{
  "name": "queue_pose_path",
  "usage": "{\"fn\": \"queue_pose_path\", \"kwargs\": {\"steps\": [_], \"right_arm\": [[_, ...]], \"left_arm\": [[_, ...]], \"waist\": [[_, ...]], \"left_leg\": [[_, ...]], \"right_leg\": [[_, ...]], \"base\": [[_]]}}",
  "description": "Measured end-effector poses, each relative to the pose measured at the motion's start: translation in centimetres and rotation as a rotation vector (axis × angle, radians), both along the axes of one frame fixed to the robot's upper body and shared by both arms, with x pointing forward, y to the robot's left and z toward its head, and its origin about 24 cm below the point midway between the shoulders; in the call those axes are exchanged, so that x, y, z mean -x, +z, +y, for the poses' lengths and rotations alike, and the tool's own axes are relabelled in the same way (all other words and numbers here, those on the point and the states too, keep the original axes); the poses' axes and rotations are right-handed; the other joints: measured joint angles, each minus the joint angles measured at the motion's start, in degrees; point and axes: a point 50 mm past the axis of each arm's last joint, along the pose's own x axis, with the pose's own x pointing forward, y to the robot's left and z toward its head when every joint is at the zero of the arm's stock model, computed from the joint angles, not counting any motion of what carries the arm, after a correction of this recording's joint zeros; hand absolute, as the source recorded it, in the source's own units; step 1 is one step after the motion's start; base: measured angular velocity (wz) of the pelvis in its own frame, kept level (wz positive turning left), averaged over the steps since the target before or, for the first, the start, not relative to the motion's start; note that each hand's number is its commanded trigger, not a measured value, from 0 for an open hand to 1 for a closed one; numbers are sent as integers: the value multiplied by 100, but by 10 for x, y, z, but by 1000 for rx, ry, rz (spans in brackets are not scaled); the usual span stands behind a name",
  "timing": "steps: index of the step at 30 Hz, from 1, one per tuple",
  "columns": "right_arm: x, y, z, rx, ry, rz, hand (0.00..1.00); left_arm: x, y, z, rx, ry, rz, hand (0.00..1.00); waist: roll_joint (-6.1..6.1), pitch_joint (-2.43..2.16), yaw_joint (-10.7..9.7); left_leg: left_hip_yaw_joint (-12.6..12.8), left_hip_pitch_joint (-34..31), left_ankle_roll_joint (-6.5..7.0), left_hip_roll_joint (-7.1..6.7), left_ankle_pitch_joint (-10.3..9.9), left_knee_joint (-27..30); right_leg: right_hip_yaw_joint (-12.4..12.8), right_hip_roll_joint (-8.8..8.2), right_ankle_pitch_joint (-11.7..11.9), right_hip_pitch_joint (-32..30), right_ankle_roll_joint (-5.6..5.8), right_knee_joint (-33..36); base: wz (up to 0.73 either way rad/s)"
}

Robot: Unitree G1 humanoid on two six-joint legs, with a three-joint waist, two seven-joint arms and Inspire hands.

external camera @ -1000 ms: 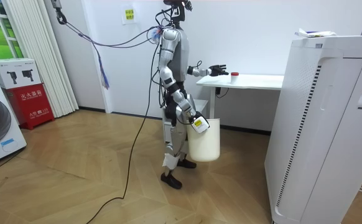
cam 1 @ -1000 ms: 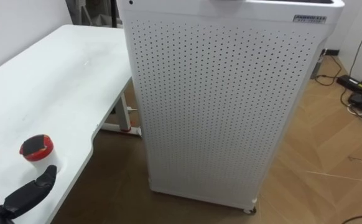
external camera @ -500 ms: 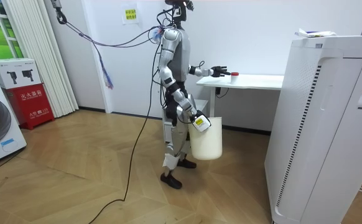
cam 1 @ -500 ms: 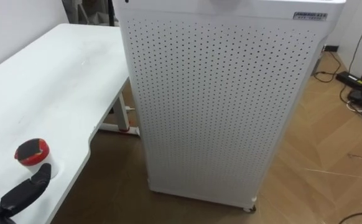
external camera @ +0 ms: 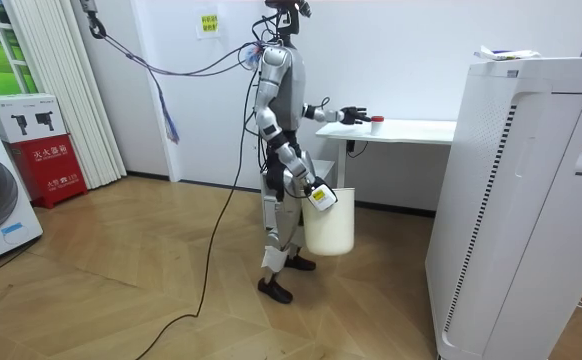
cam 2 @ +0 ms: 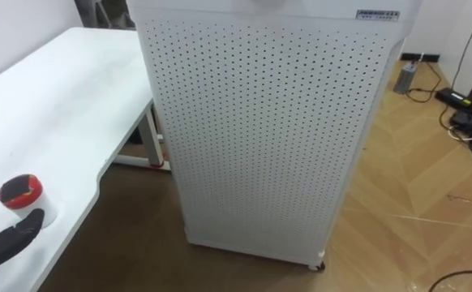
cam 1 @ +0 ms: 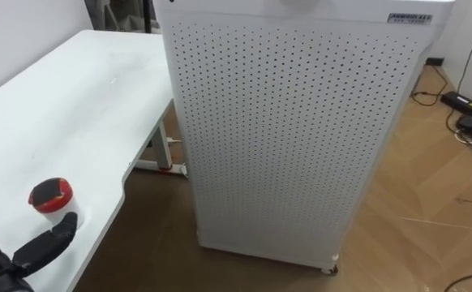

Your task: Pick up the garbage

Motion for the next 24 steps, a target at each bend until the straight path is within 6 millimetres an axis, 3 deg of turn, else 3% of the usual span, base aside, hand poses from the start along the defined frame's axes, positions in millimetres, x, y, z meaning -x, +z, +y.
{"fn": "queue_pose_path", "kwargs": {"steps": [13, 19, 24], "right_arm": [[1, -2, 1, 11, -22, 16, 100], [2, -3, 1, 12, -22, 23, 100], [2, -3, 1, 13, -22, 25, 100]], "left_arm": [[-6, -9, -6, 24, -64, 54, 0], [-13, -13, -9, 32, -104, 70, 0], [-18, -10, -11, 34, -136, 58, 0]], "waist": [[10, 15, -126], [34, 55, -205], [27, 58, -224]], "left_leg": [[110, 9, 16, 18, -10, -15], [161, -18, 44, 51, -27, -11], [176, -56, 45, 52, -27, -9]], "right_leg": [[127, -6, 9, -60, 13, 17], [145, -36, 12, -125, 24, 79], [153, -40, 15, -181, 29, 89]], "base": [[-4], [-3], [-1]]}}
